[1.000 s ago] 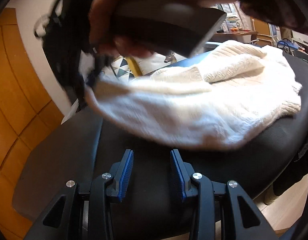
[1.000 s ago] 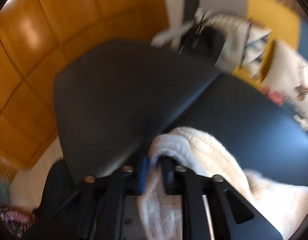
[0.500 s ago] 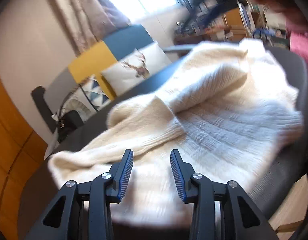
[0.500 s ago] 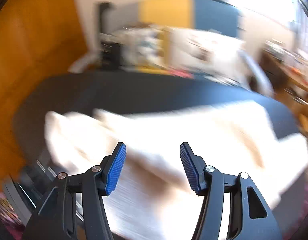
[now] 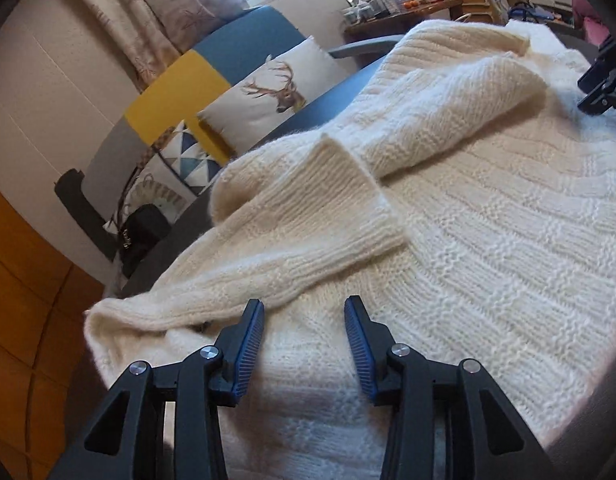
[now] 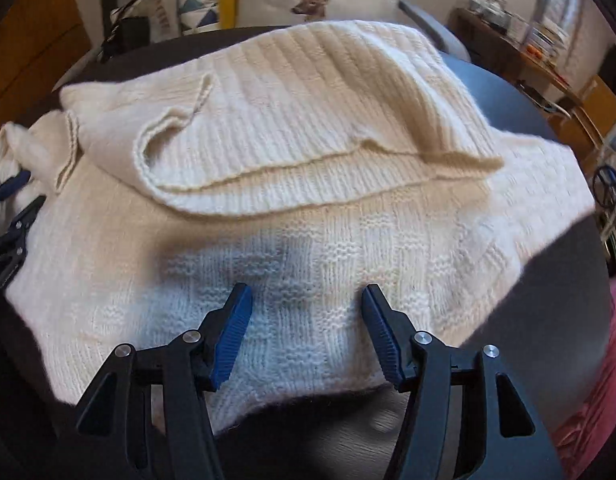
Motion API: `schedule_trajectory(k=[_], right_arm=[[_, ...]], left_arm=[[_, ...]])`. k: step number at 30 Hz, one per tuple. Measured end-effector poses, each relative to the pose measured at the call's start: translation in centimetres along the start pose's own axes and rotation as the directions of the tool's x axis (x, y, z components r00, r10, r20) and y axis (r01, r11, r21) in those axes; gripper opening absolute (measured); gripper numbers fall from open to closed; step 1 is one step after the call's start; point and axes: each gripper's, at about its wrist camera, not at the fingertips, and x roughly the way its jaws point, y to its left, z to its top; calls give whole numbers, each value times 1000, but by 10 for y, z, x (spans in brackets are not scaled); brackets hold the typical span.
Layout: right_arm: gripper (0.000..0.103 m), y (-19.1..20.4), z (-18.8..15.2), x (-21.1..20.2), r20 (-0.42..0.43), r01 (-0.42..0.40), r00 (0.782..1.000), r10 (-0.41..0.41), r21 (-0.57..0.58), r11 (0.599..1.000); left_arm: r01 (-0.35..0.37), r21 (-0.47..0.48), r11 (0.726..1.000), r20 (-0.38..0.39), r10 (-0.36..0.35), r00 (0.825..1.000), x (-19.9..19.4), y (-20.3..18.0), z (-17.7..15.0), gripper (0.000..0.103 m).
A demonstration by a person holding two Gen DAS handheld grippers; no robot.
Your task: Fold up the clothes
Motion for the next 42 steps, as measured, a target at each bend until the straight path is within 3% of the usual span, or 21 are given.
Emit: schedule_trajectory(k=[6, 11, 14, 19, 25, 29, 31, 33, 36, 39, 42], right_arm=[[63, 75, 27, 13, 5, -56, 998, 56, -122, 991], [63, 115, 36, 18, 15, -61, 998, 64, -169, 984], [63, 124, 38, 18, 16, -46, 999, 49, -145, 988], [63, 137, 42, 17, 18, -22, 1000, 24, -106, 994], [63, 127, 18, 4, 5, -54, 998, 55, -133, 990], [64, 114, 13, -6, -50, -116, 993, 110, -139, 983], [64, 95, 36, -11, -31, -137, 991, 133, -162, 977], [64, 91, 34, -27, 32, -123, 990, 134, -232, 965], [64, 90, 18, -38, 60, -69, 993, 98, -375, 924], [64, 90, -7, -46, 58, -1, 998, 35, -503, 864], [64, 98, -21, -40, 66, 44, 998, -9, -559, 828]], left_arm=[[-84, -64, 994, -91, 78, 993, 9, 61, -40, 43], [-106, -103, 989, -113, 94, 989, 0, 78, -63, 43], [-106, -171, 979, -115, 87, 990, -5, 79, -70, 40], [-118, -318, 941, -139, 76, 987, -6, 83, -71, 37], [-82, -356, 931, -182, 17, 983, -17, 82, -72, 38], [-13, -338, 941, -196, -57, 979, -30, 90, -73, 38], [14, -312, 950, -160, -67, 985, -43, 97, -77, 39], [10, -242, 970, -121, -40, 992, -55, 100, -82, 39], [-12, -67, 998, -60, 8, 998, -75, 91, -94, 39], [-3, 66, 998, -48, 6, 999, -84, 73, -108, 39], [21, 106, 994, -50, -16, 999, -82, 59, -112, 39]])
